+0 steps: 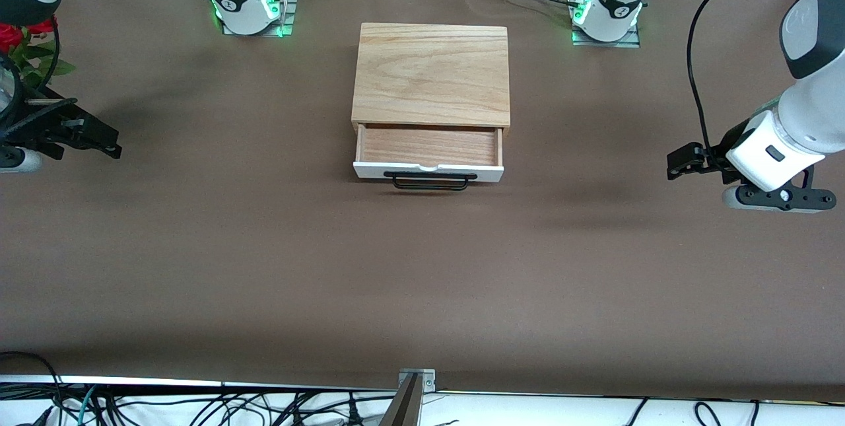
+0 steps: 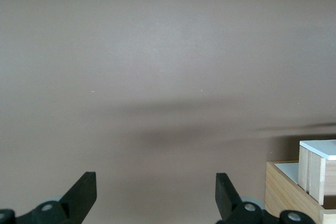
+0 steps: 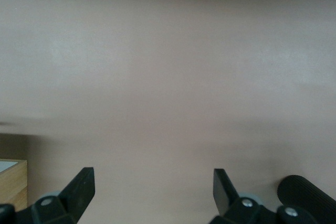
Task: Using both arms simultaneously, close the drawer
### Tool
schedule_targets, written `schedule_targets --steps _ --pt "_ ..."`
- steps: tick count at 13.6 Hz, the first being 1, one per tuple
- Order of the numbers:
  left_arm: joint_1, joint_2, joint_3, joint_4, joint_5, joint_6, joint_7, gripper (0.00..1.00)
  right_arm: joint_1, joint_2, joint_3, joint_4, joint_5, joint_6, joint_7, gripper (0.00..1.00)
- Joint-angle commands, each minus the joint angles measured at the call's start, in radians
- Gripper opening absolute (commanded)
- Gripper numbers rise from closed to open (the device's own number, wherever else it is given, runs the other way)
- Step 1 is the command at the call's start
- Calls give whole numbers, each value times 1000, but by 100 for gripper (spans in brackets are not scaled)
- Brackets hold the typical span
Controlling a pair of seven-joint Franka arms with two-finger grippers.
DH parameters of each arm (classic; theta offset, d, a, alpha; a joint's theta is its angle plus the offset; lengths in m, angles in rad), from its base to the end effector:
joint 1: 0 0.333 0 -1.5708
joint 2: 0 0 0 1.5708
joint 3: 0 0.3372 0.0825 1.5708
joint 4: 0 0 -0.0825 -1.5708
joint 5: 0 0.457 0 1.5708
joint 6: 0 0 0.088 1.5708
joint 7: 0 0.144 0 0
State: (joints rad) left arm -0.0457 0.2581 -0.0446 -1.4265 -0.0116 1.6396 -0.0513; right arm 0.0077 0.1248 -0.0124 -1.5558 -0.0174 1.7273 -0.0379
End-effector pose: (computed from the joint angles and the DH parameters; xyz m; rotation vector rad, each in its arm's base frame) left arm 0.7079 -0.0625 0.5204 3.1205 -0.0573 -0.0722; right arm 0.6817 -0.0050 0.5495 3.1205 0.0556 0.0723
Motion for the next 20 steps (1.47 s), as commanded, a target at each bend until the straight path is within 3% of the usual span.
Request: schedule_targets --steps 1,5,7,12,14,15,18,20 --pt "1 15 -1 34 -2 -17 22 100 -5 13 5 26 7 -5 13 100" --pt "3 17 -4 32 -10 -15 25 100 0 38 8 25 58 3 30 100" --pt "-13 32 -8 32 -72 -15 24 100 6 68 9 25 115 29 30 100" --pt "-101 95 -9 29 -203 63 8 100 138 183 9 26 123 177 27 100" --pt "-102 134 -9 21 -334 118 16 100 199 248 11 60 125 262 24 100" --pt "-102 159 -9 21 -370 132 24 100 225 287 11 97 143 270 26 100" --pt "-163 228 -18 17 -375 247 24 100 265 398 14 203 310 278 29 100" --pt "-189 291 -23 20 -384 337 24 100 294 440 15 217 330 322 29 100"
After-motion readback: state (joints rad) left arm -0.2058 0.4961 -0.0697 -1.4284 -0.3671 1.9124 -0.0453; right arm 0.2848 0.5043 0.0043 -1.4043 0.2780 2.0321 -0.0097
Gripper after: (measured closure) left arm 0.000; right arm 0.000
